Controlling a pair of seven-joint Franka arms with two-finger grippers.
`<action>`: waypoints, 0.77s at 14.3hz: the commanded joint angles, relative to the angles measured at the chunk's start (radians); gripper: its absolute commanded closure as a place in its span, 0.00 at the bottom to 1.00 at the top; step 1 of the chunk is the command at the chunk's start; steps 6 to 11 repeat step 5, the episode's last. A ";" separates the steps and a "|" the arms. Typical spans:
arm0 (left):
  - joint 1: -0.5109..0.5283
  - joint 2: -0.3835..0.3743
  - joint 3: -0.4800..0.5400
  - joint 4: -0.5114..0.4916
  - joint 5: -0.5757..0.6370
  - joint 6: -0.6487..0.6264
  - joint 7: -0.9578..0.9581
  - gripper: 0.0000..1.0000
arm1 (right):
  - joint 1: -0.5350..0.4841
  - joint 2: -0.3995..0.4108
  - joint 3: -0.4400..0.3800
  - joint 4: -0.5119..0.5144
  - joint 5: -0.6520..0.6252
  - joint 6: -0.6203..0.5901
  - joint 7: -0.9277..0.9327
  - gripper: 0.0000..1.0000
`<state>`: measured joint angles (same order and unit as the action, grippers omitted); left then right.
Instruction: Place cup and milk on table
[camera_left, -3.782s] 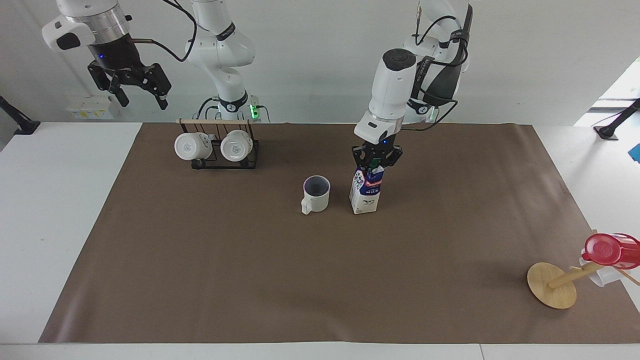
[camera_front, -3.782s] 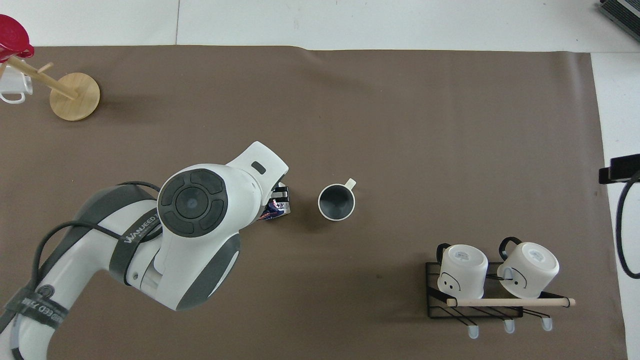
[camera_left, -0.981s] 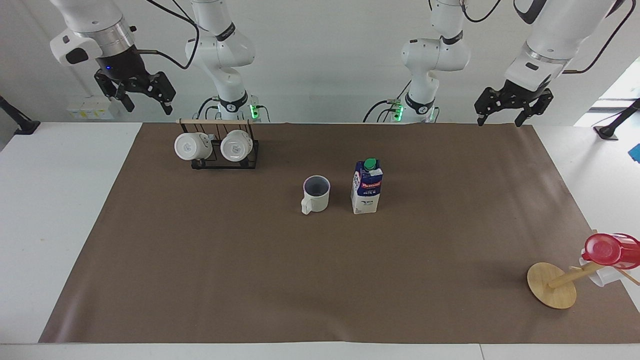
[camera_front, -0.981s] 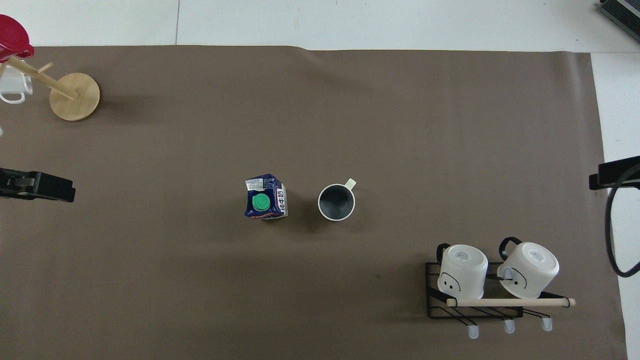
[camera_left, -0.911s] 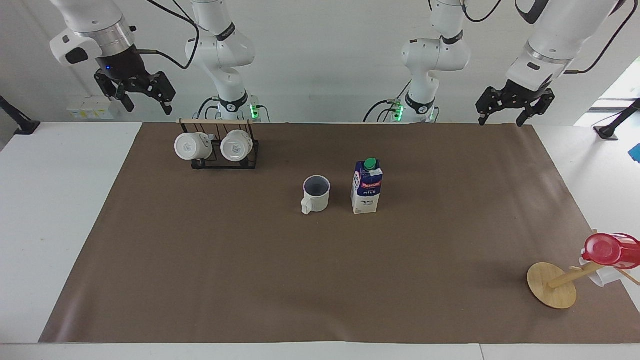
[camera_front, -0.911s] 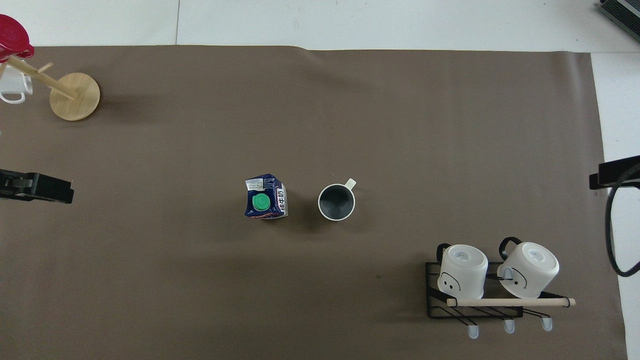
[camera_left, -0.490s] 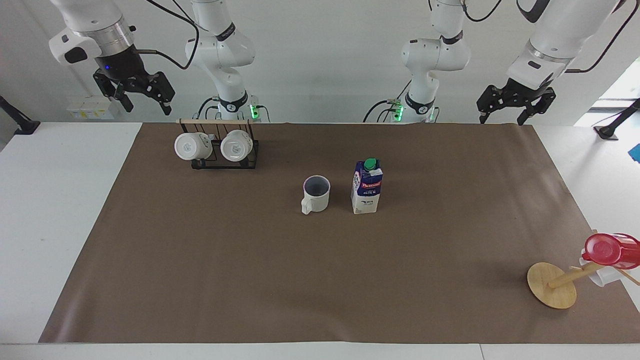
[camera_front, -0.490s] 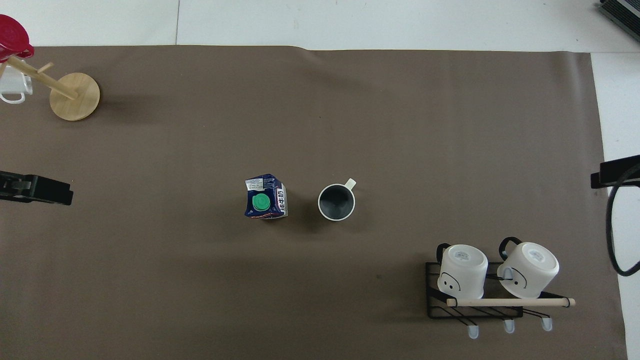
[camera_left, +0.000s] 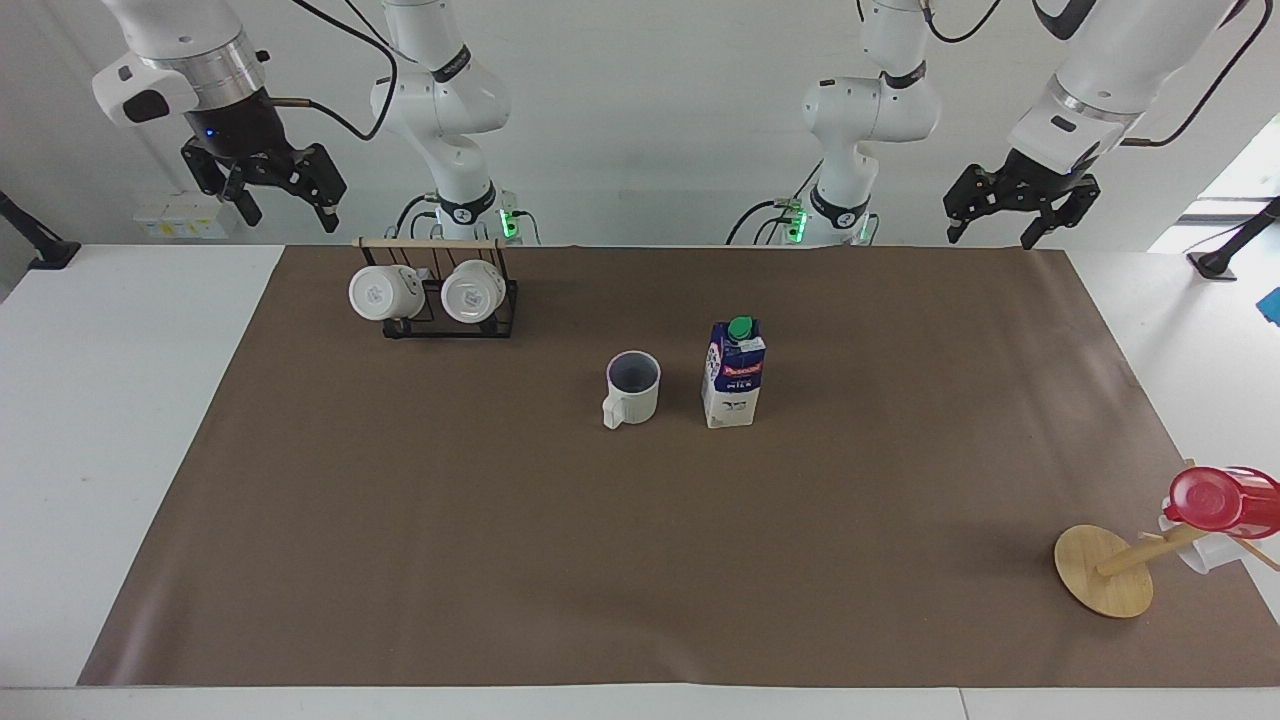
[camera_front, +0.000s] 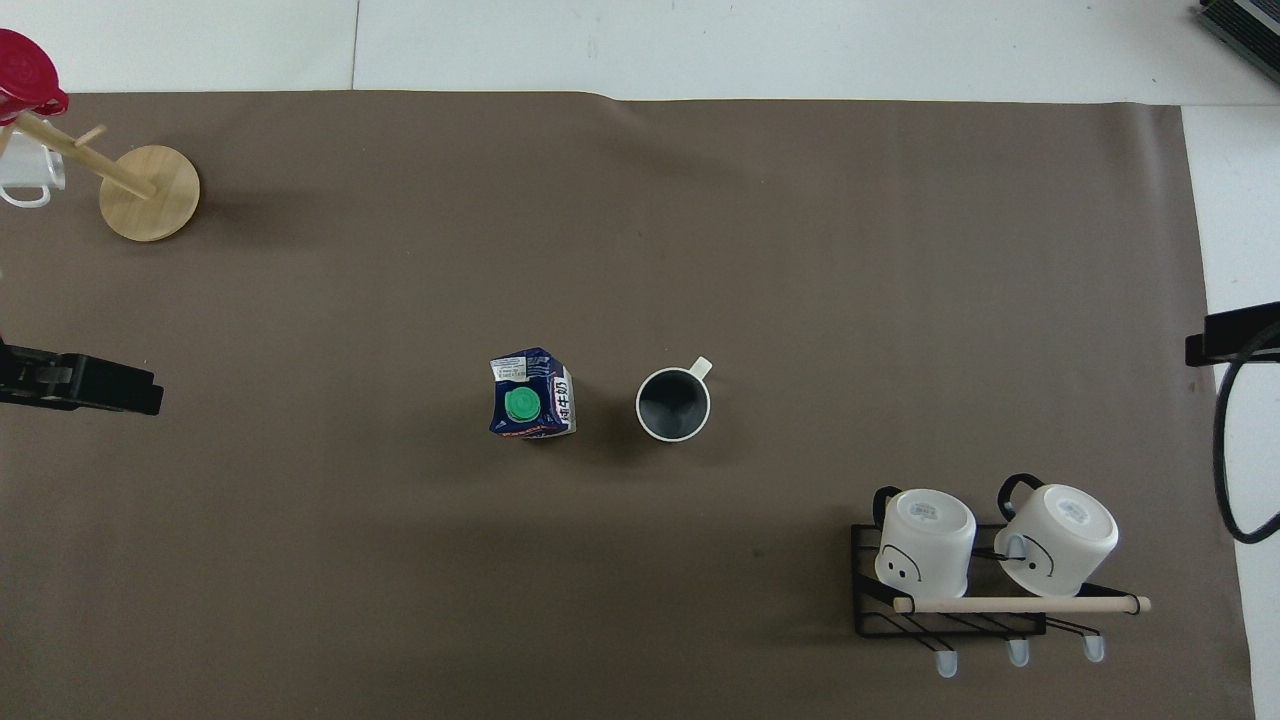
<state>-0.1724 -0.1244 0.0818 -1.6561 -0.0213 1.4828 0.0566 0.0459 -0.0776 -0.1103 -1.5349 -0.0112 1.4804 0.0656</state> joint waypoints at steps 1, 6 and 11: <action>0.013 -0.021 -0.008 -0.013 -0.012 -0.016 0.012 0.00 | -0.009 -0.004 0.001 -0.004 -0.007 0.015 -0.006 0.00; 0.014 -0.021 -0.008 -0.013 -0.012 -0.024 0.011 0.00 | -0.003 -0.004 0.001 -0.011 -0.003 0.024 -0.004 0.00; 0.014 -0.021 -0.008 -0.013 -0.012 -0.024 0.011 0.00 | -0.003 -0.004 0.001 -0.011 -0.003 0.024 -0.004 0.00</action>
